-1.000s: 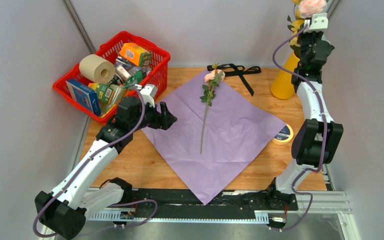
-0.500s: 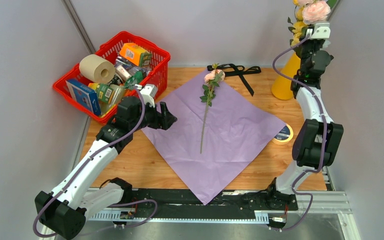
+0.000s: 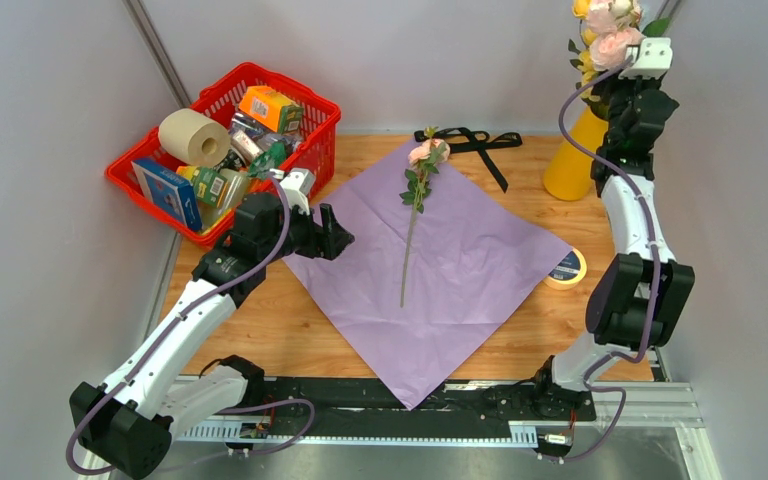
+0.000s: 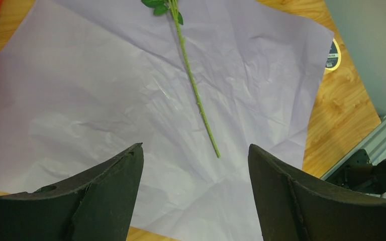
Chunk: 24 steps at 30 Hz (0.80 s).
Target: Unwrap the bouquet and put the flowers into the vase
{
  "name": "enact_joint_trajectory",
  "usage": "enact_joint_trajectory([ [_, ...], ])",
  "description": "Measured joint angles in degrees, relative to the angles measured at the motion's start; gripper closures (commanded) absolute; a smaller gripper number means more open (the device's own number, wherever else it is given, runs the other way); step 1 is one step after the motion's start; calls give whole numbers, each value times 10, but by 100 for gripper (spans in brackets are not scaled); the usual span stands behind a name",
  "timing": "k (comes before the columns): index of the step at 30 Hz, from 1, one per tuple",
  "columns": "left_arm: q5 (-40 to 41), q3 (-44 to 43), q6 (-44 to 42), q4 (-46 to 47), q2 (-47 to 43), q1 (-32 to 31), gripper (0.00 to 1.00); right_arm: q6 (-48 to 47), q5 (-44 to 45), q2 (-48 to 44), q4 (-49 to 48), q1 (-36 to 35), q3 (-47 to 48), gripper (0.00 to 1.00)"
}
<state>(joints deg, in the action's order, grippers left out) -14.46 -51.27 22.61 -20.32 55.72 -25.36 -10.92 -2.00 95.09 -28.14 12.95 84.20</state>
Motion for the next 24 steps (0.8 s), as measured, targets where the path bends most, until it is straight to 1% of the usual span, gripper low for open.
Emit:
enact_joint_trajectory([
  [2, 0, 0, 0, 0, 0, 0, 16, 0, 0, -8, 21, 0, 9, 30],
  [5, 0, 0, 0, 0, 0, 0, 16, 2, -5, -18, 57, 0, 26, 23],
  [11, 0, 0, 0, 0, 0, 0, 16, 10, -14, -28, 174, 0, 74, 14],
  [13, 0, 0, 0, 0, 0, 0, 16, 15, -16, -35, 206, 0, 77, 12],
  [15, 0, 0, 0, 0, 0, 0, 16, 19, -19, -47, 235, 0, 74, 11],
  [18, 0, 0, 0, 0, 0, 0, 16, 21, -17, -65, 259, 0, 66, 14],
  [21, 0, 0, 0, 0, 0, 0, 16, 22, -9, -72, 267, 0, 66, 23],
  [24, 0, 0, 0, 0, 0, 0, 16, 23, 0, -75, 274, 0, 65, 40],
])
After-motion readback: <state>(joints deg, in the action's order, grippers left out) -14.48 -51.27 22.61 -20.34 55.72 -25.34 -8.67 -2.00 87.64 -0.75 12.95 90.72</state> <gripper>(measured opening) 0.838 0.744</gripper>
